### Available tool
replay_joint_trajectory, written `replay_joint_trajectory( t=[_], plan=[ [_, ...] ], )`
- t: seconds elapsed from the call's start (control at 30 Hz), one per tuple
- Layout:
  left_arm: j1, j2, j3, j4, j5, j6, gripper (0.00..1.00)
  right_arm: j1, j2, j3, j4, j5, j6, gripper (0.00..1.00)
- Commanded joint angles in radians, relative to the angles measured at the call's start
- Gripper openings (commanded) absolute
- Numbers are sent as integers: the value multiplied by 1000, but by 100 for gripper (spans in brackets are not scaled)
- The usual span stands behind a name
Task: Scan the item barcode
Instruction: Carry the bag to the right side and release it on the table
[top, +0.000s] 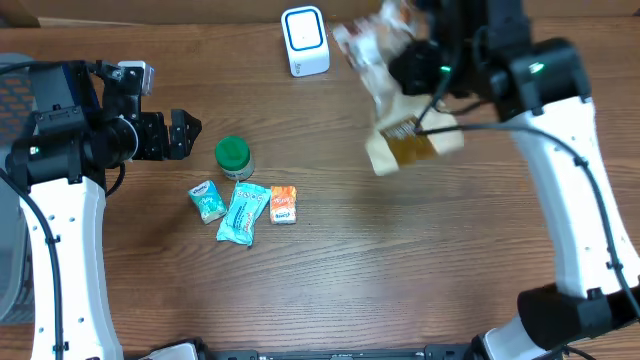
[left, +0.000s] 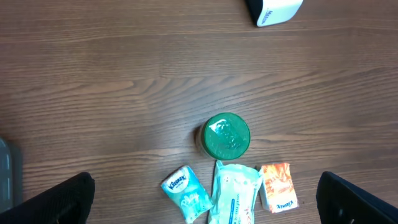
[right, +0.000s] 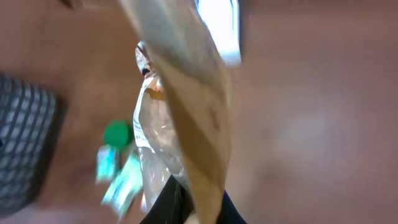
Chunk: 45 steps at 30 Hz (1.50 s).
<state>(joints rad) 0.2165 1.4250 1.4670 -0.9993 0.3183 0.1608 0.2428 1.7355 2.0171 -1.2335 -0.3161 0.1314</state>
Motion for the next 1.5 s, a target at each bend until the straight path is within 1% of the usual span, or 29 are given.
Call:
replay_joint_trajectory(
  t=[0.0, 0.1, 0.3, 0.5, 0.63, 0.83, 0.97, 1.0, 1.03, 1.07, 1.1, 1.17, 1.2, 1.23, 1.33, 1.47],
  plan=[
    [-2, -6, 23, 2, 11, 16, 100, -117, 0, -6, -83, -181, 10, 4],
    [-2, -6, 23, 2, 11, 16, 100, -206, 0, -29, -112, -211, -21, 4],
    [-2, -6, 23, 2, 11, 16, 100, -373, 0, -124, -62, -210, -20, 4],
    [-2, -6, 23, 2, 11, 16, 100, -515, 0, -310, 66, -260, -19, 4],
    [-2, -6, 23, 2, 11, 16, 100, -605, 0, -457, 188, -266, 19, 4],
    [-2, -6, 23, 2, 11, 16, 100, -700, 0, -643, 368, -262, 69, 4],
    [-2, -6, 23, 2, 11, 16, 100, -740, 4, -734, 443, -262, 86, 4],
    [-2, -6, 23, 2, 11, 16, 100, -744, 4, -748, 448, -262, 86, 13],
    [-2, -6, 23, 2, 12, 16, 100, -747, 4, -758, 447, -261, 85, 25],
    [-2, -6, 23, 2, 11, 16, 100, -748, 4, -761, 436, -261, 77, 62],
    [-2, -6, 23, 1, 11, 16, 99, -748, 4, -761, 430, -258, 78, 70],
    [-2, -6, 23, 4, 11, 16, 100, -748, 4, -760, 415, -259, 78, 82],
    [-2, -6, 23, 3, 11, 16, 100, -747, 4, -760, 407, -261, 78, 91],
    [-2, -6, 23, 4, 11, 16, 99, -747, 4, -759, 396, -262, 78, 94],
    [-2, -6, 23, 3, 11, 16, 100, -746, -1, -746, 347, -264, 77, 94],
    [-2, -6, 23, 3, 11, 16, 100, -702, -46, -670, 223, -262, 29, 95]
  ],
)
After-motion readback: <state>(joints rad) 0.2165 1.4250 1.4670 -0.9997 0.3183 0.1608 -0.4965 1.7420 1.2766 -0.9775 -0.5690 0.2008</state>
